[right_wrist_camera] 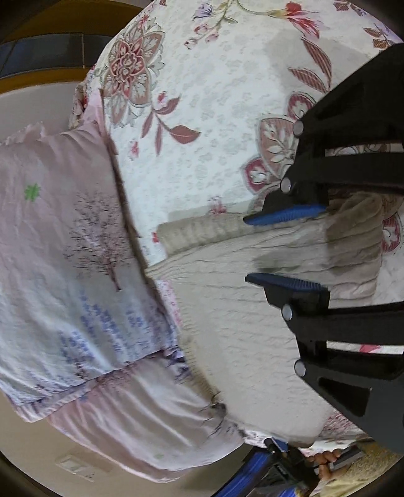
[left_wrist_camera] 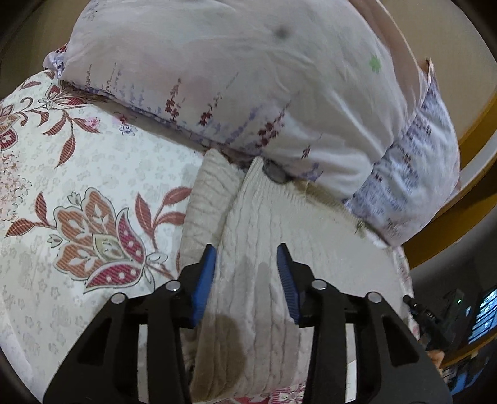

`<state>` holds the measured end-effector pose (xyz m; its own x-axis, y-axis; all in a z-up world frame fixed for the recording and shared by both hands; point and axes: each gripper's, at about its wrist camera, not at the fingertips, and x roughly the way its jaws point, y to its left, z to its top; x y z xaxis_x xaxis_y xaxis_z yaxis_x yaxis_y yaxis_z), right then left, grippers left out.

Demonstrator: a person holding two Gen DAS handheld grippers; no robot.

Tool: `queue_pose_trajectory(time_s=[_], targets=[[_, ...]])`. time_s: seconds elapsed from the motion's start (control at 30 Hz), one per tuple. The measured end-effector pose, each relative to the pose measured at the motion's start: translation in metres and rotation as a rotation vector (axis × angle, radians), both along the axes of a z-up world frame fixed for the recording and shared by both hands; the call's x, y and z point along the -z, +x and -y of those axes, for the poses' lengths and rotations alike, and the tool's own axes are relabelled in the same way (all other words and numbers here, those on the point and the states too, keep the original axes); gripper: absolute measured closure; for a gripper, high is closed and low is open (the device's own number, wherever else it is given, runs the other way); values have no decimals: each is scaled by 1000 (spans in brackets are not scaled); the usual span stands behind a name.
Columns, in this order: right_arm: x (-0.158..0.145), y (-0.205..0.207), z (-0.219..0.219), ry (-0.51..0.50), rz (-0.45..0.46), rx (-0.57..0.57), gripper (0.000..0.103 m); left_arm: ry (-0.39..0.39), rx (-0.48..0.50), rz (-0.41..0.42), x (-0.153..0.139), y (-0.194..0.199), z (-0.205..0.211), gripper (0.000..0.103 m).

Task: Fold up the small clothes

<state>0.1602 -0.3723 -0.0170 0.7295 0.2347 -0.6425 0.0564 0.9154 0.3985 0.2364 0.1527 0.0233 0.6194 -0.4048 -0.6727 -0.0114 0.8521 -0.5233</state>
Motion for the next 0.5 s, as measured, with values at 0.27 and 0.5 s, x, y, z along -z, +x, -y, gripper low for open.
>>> queue_pose_trajectory(time_s=[0.27,0.5], targets=[[-4,-7,-9,-51,22,-14,93,53,12,-23,6,-4,0,96],[-15,-21,-10,-41,55,-7,94,45,26,-6,-3,-12,-6,97]])
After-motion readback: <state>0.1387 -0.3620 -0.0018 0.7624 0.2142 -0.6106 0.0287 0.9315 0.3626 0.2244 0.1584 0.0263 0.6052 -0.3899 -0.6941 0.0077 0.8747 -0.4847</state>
